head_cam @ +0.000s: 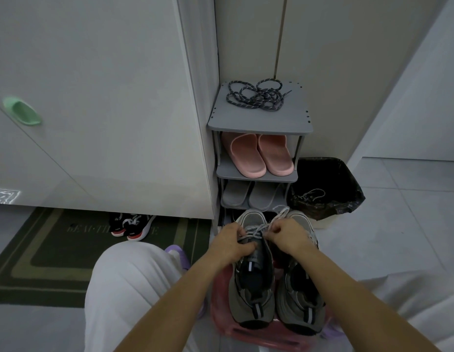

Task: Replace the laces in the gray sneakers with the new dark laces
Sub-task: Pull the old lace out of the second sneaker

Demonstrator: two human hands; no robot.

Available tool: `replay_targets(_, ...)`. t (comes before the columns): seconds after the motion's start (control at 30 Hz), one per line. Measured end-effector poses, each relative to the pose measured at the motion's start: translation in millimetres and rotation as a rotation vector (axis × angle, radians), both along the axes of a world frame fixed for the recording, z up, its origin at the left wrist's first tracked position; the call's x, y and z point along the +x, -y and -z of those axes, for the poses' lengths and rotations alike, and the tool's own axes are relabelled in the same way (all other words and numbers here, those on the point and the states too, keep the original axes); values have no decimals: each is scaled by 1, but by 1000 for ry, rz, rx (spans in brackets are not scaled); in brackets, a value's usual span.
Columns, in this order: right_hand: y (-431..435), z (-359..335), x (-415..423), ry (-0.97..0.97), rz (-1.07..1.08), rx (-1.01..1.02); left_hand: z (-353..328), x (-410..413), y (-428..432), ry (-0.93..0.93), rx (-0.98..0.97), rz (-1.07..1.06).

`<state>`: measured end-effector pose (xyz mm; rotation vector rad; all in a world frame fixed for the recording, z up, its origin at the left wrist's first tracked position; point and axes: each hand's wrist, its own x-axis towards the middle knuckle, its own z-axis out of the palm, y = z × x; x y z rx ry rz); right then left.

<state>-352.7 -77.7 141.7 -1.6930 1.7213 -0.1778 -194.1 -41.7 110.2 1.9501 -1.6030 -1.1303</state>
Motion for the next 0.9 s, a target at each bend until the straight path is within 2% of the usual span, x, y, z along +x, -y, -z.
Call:
replay_targets(0.13,-1,8,1,0,37,-49,2,1,-1,-18,-4,-7)
replay_targets(0.2,2,11,0,144,175,-53,3,2,-1,-47,2,-17)
replay_targets(0.27,4,10,-2,368,361,-42,4,2,-2,-61,10,-20)
replay_targets(0.33,3,10,-3,471,410,-19,4,2,-2,-56,15,-23)
replay_targets(0.37,4,10,-3,448,359,-4,4,1,-2,-53,16,-25)
replay_targets(0.47,-1,5,-2,135,83,38,2,0,-2,-43,2,-35)
replay_targets(0.53,-3,5,-4,63,18,9,0,0,-4,-51,-11,-33)
replay_targets(0.6,-3,7,-6,86,41,-9,0,0,-5,-56,-16,-24)
replay_targets(0.77,-6,14,-7,458,335,30,0,1,-4,-76,-14,-20)
replay_targets(0.9,-7,10,-8,396,222,42,-1,0,-4,-76,-16,-21)
